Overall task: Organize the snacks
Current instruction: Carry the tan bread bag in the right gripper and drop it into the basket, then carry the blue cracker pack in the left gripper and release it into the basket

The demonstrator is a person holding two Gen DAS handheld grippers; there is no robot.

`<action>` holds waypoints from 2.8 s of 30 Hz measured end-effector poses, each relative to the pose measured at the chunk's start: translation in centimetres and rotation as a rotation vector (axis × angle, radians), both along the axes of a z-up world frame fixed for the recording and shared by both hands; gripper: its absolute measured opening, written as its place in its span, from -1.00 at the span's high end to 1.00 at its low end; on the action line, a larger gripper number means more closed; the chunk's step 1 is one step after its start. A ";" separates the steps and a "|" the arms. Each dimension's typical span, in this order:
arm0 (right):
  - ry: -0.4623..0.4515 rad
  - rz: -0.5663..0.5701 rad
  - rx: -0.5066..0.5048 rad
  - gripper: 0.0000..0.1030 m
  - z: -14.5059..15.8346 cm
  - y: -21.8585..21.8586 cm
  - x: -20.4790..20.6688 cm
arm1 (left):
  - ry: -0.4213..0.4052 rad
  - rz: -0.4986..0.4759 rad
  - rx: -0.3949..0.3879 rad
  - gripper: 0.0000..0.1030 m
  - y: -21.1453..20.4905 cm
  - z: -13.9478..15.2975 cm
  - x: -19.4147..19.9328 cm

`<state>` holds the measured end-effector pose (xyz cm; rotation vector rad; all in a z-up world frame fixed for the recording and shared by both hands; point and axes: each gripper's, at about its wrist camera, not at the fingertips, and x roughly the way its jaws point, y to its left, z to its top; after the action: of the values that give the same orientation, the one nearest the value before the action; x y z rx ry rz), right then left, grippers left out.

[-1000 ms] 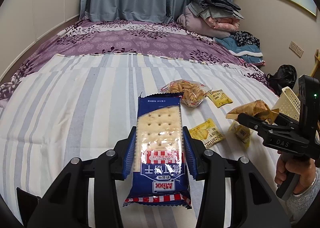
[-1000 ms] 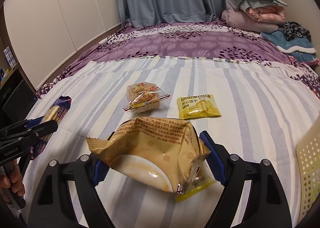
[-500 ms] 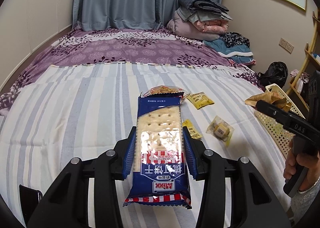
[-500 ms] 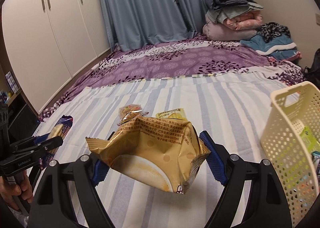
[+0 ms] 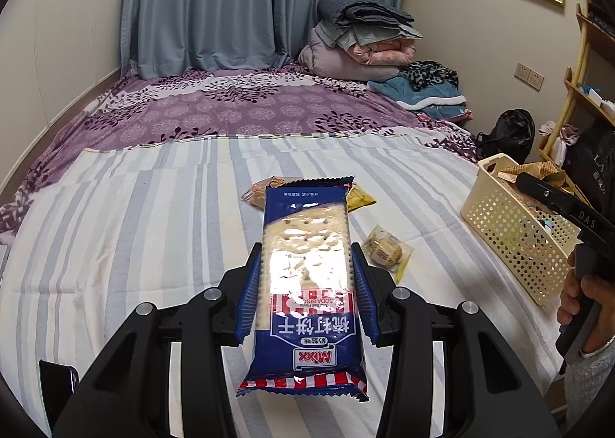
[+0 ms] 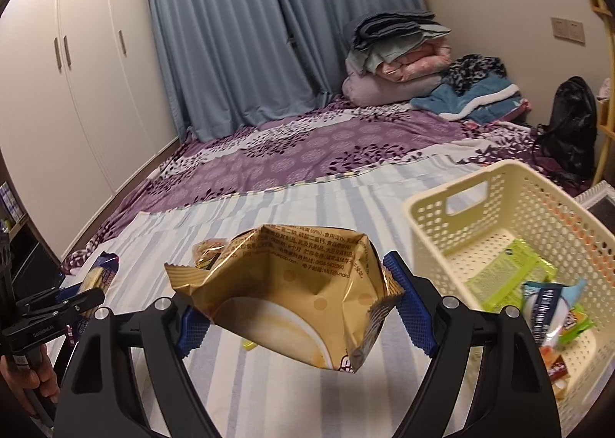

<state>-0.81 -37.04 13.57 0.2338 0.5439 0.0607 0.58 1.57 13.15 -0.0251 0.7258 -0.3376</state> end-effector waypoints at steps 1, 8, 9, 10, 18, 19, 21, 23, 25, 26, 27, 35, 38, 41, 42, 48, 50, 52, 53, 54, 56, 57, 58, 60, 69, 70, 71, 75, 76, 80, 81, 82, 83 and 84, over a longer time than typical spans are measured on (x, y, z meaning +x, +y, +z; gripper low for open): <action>-0.005 -0.014 -0.001 -0.57 0.1 -0.5 -0.3 | -0.003 -0.004 0.001 0.13 -0.2 0.1 -0.1; -0.034 -0.110 0.010 -0.57 0.4 -4.5 -2.7 | -0.020 -0.034 0.008 0.13 -1.7 0.9 -0.8; -0.036 -0.122 0.011 -0.57 0.5 -5.1 -3.1 | -0.022 -0.038 0.009 0.13 -2.0 1.0 -0.9; -0.038 -0.137 0.011 -0.57 0.5 -5.7 -3.4 | -0.025 -0.043 0.011 0.13 -2.2 1.1 -1.0; -0.056 -0.273 0.007 -0.57 0.6 -10.5 -6.4 | -0.037 -0.083 0.019 0.13 -4.2 1.6 -1.6; -0.056 -0.287 0.008 -0.57 0.5 -11.1 -6.8 | -0.039 -0.087 0.020 0.13 -4.4 1.7 -1.7; -0.055 -0.317 0.008 -0.57 0.4 -12.1 -7.4 | -0.041 -0.097 0.020 0.13 -4.9 1.8 -1.8; -0.048 -0.342 0.007 -0.57 0.2 -13.0 -7.9 | -0.043 -0.105 0.021 0.13 -5.2 2.0 -1.8; -0.041 -0.362 0.010 -0.57 -0.1 -14.0 -8.3 | -0.045 -0.115 0.022 0.13 -5.8 2.0 -2.0; -0.038 -0.369 0.011 -0.57 -0.3 -14.3 -8.5 | -0.045 -0.121 0.023 0.13 -6.1 2.1 -2.1; -0.035 -0.375 0.011 -0.57 -0.5 -14.7 -8.6 | -0.045 -0.125 0.024 0.13 -6.3 2.1 -2.2; -0.008 -0.406 0.032 -0.64 -1.8 -16.5 -9.4 | -0.046 -0.159 0.034 0.13 -8.2 2.4 -2.5; -0.021 -0.402 0.044 -0.78 -1.9 -17.0 -9.9 | -0.049 -0.169 0.039 0.13 -8.9 2.6 -2.7; -0.032 -0.407 0.042 -0.78 -1.8 -17.1 -10.3 | -0.050 -0.184 0.043 0.13 -9.7 2.6 -2.9; -0.036 -0.411 0.046 -0.78 -1.8 -17.2 -10.3 | -0.049 -0.190 0.045 0.13 -10.0 2.7 -2.9; -0.048 -0.435 0.060 -0.78 -1.9 -18.0 -11.1 | -0.055 -0.231 0.055 0.13 -12.0 2.9 -3.0; -0.048 -0.441 0.060 -0.78 -2.0 -18.3 -11.3 | -0.057 -0.246 0.057 0.13 -12.7 3.0 -3.0; -0.049 -0.449 0.052 -0.78 -2.0 -18.4 -11.5 | -0.059 -0.260 0.059 0.13 -13.6 3.2 -3.0; -0.049 -0.453 0.044 -0.78 -2.1 -18.4 -11.6 | -0.061 -0.267 0.060 0.13 -13.9 3.3 -3.0; -0.050 -0.456 0.036 -0.78 -2.1 -18.4 -11.7 | -0.064 -0.276 0.061 0.13 -14.4 3.4 -3.0; -0.052 -0.458 0.035 -0.78 -2.2 -18.6 -12.0 | -0.067 -0.293 0.063 0.13 -15.2 3.5 -2.9; -0.053 -0.460 0.037 -0.78 -2.3 -18.7 -12.1 | -0.069 -0.302 0.065 0.13 -15.7 3.7 -2.8; -0.055 -0.462 0.039 -0.78 -2.3 -18.8 -12.3 | -0.070 -0.312 0.066 0.13 -16.2 3.8 -2.8; -0.059 -0.467 0.044 -0.78 -2.3 -19.1 -12.4 | -0.073 -0.332 0.065 0.13 -17.2 4.0 -2.8; -0.078 -0.495 0.059 -0.78 -2.5 -20.4 -13.6 | -0.095 -0.436 0.065 0.13 -22.9 5.2 -2.7; -0.078 -0.497 0.061 -0.78 -2.5 -20.6 -13.7 | -0.097 -0.451 0.065 0.13 -23.7 5.3 -2.7; -0.079 -0.500 0.063 -0.78 -2.5 -20.7 -13.8 | -0.098 -0.464 0.066 0.13 -24.4 5.4 -2.7; -0.079 -0.511 0.076 -0.78 -2.9 -21.4 -14.3 | -0.103 -0.515 0.069 0.13 -27.6 5.6 -2.6; -0.079 -0.514 0.079 -0.78 -2.9 -21.6 -14.4 | -0.102 -0.525 0.069 0.13 -28.3 5.6 -2.5; -0.079 -0.529 0.099 -0.78 -3.3 -22.3 -14.8 | -0.097 -0.560 0.068 0.13 -30.9 5.5 -1.9; -0.079 -0.533 0.102 -0.78 -3.3 -22.5 -14.9 | -0.095 -0.566 0.067 0.13 -31.4 5.5 -1.9; -0.080 -0.535 0.103 -0.78 -3.3 -22.6 -14.9 | -0.093 -0.572 0.064 0.13 -32.0 5.4 -1.7; -0.080 -0.538 0.105 -0.78 -3.3 -22.7 -15.0 | -0.090 -0.577 0.061 0.13 -32.5 5.3 -1.6; -0.081 -0.540 0.105 -0.78 -3.3 -22.8 -15.1 | -0.085 -0.583 0.057 0.13 -33.1 5.3 -1.3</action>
<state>-15.88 -59.85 10.22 0.4718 0.3833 -0.4250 -0.73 -31.57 18.40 0.2580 0.6478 -0.8694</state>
